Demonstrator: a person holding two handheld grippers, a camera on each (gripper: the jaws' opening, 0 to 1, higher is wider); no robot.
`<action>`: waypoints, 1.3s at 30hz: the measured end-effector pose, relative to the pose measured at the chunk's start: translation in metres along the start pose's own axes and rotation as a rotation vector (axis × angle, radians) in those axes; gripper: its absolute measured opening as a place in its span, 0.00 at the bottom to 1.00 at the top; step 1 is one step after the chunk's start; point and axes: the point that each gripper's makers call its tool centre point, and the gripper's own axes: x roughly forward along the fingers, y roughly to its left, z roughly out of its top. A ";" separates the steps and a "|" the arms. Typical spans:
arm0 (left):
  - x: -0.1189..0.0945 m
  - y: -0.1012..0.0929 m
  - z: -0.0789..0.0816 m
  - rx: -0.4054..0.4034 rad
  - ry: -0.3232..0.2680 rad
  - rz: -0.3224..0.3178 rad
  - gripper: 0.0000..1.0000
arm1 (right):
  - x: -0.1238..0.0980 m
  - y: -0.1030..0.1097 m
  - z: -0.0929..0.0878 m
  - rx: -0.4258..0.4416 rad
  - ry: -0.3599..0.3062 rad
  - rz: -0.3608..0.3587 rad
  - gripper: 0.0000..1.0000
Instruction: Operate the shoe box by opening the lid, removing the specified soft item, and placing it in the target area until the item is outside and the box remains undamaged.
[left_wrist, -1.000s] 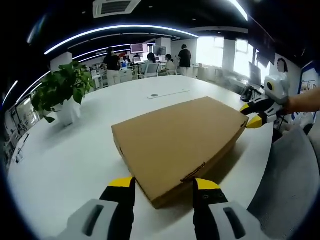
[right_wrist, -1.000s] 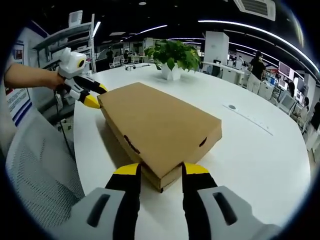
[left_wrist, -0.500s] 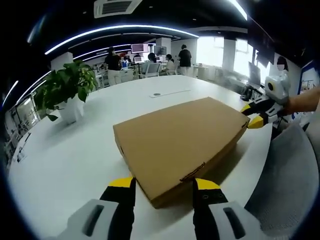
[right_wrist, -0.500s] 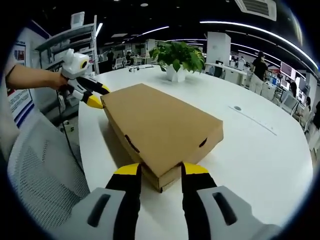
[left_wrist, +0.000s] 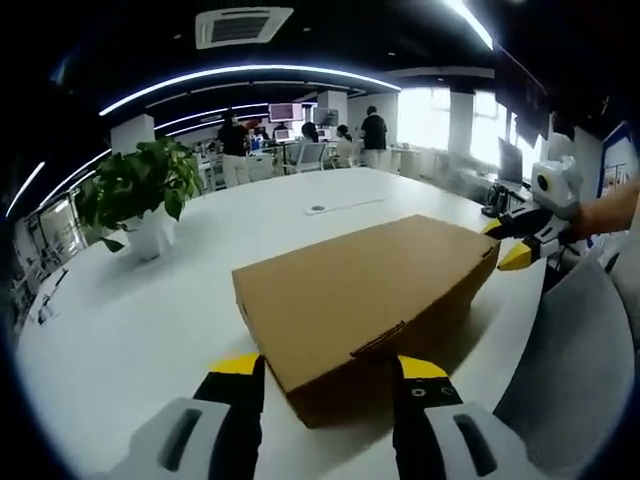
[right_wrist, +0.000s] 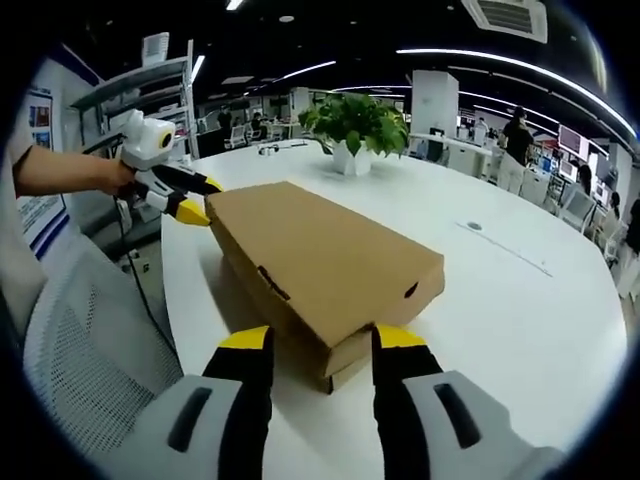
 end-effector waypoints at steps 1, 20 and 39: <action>-0.001 -0.002 0.004 -0.023 -0.019 -0.009 0.55 | -0.002 0.000 0.003 -0.004 -0.007 -0.002 0.37; -0.010 0.007 0.050 0.025 -0.105 0.009 0.61 | -0.014 -0.012 0.048 -0.087 -0.093 -0.030 0.40; 0.000 0.045 0.096 0.078 -0.168 0.133 0.38 | -0.011 -0.041 0.089 -0.160 -0.151 -0.069 0.40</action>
